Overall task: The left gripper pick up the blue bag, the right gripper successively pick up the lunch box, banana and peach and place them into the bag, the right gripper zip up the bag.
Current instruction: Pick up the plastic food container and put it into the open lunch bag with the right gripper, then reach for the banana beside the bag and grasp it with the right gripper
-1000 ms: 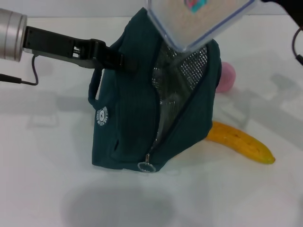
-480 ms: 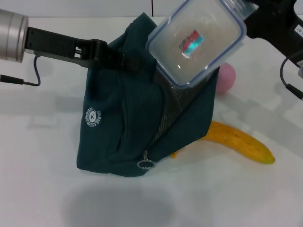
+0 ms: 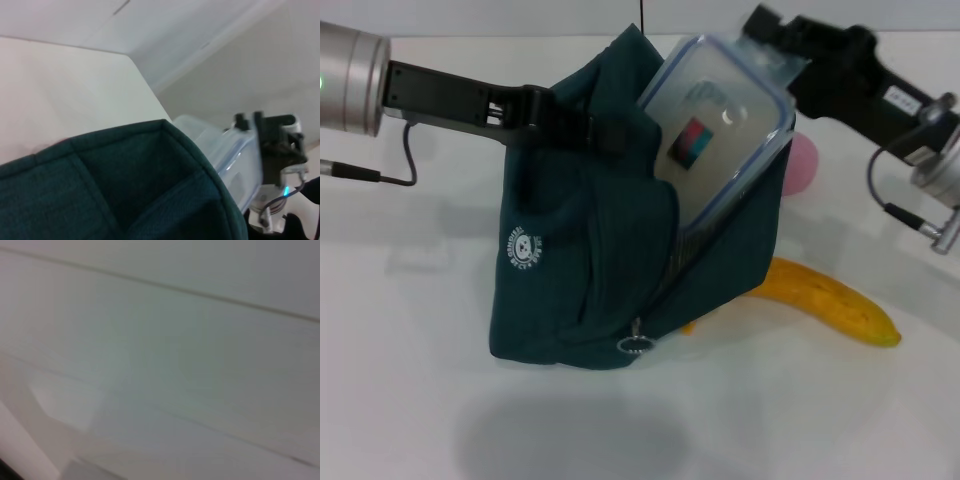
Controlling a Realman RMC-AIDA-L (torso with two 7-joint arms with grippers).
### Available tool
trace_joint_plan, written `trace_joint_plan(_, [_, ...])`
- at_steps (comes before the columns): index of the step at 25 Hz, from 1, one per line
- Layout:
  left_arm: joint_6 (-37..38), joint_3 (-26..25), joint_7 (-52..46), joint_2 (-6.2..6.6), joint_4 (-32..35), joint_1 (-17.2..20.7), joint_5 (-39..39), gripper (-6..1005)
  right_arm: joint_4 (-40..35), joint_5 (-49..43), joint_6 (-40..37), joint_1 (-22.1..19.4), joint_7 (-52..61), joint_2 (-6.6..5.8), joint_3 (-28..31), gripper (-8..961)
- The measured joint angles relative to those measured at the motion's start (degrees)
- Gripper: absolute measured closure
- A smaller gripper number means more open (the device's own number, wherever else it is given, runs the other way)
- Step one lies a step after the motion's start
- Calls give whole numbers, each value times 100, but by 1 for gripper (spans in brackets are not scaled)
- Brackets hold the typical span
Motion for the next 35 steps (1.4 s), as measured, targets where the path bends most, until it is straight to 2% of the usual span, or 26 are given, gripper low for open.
trace_joint_plan(11, [-8,-6,36,18,-124,-50,-54,959,-579,25,1292,98,-27,-1,-874,870])
trace_joint_plan(15, [-9,-6,37,30,-124,-22,-57,959,-742,24,1331,62,-260,-1,-1000,870])
trace_joint_plan(23, [-9,-15,36,45,-121,20,-57,959,-746,306,1018,-147,-509,-9,-918,762])
trace_joint_plan(26, [-8,-71,36,52,-90,55,-57,959,-675,313,742,-270,-586,-36,-727,648])
trace_joint_plan(29, [-15,-120,36,80,-85,83,-57,959,-627,280,261,-508,-960,-95,-365,534])
trace_joint_plan(31, [-37,-186,36,98,-84,96,-49,959,-626,254,-46,-644,-1401,-184,-188,440])
trace_joint_plan(35, [-121,-231,36,119,-82,149,-27,959,-685,108,-667,-766,-2455,-592,-33,263])
